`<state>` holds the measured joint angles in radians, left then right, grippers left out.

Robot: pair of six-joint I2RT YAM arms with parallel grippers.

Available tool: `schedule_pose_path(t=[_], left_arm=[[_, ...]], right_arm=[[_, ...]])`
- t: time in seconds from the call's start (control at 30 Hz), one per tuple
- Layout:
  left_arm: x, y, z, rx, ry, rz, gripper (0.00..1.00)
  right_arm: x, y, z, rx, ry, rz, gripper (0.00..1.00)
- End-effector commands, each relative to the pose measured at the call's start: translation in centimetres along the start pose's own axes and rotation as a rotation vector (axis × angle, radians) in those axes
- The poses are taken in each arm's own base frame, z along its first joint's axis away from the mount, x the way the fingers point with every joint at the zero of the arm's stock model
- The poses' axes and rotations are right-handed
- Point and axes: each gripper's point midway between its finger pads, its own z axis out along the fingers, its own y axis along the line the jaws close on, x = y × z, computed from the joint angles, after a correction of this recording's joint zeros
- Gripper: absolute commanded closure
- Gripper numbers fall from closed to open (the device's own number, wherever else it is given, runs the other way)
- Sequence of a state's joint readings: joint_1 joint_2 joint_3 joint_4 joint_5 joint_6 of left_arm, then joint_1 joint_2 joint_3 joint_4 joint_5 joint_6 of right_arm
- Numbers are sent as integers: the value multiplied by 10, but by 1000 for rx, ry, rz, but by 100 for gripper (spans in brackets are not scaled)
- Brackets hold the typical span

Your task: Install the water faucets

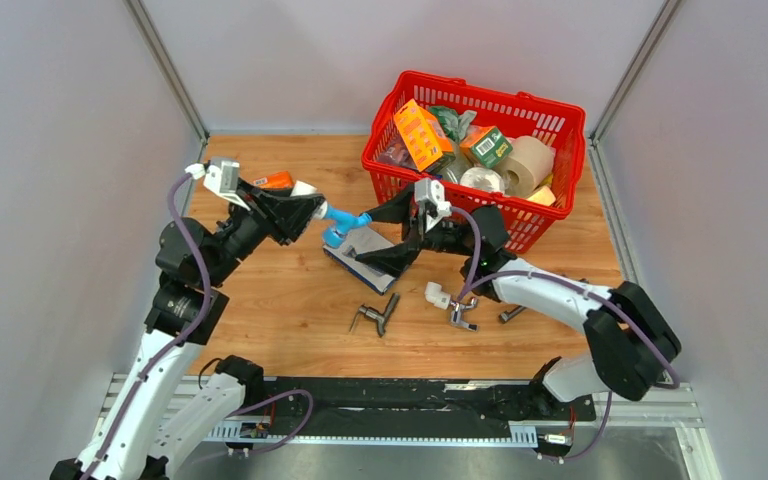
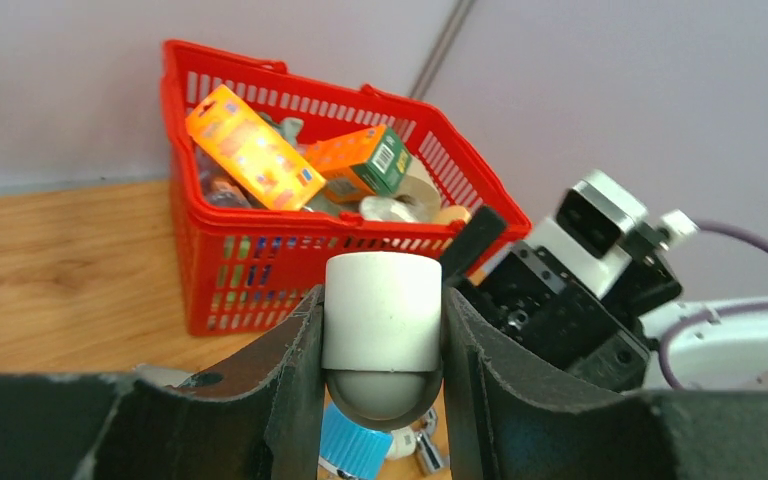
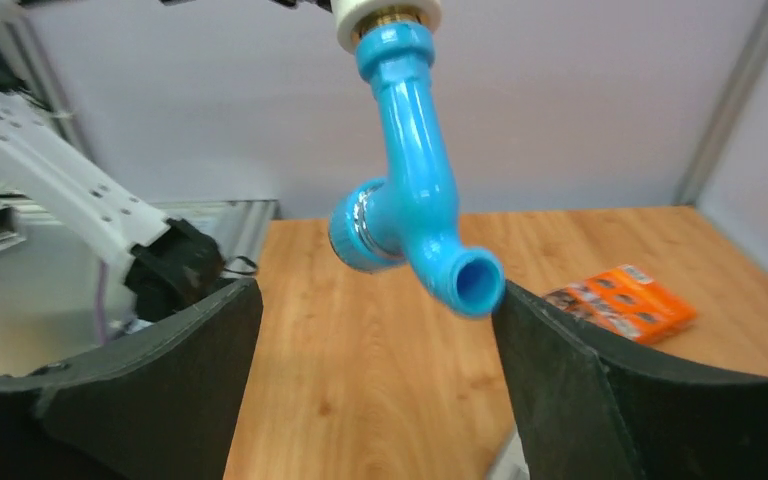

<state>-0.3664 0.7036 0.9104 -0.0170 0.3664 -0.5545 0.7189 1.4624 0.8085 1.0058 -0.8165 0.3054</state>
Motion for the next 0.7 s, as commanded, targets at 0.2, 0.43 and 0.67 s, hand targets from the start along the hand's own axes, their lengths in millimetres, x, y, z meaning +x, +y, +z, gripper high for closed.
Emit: schedule_pose_path(t=[0.2,0.43,0.67], left_arm=[[-28,46,-15,-369,-108,-207,100],[-16,53,-8,-415,-60,-313,100],[-1,52,3,-386,-18,-385,100]], right_arm=[[-14,-34,-21,419,106,-717,4],[-20,-13,-3,491,106,-1076,1],[-5,-14,14,576,172,-1378,0]])
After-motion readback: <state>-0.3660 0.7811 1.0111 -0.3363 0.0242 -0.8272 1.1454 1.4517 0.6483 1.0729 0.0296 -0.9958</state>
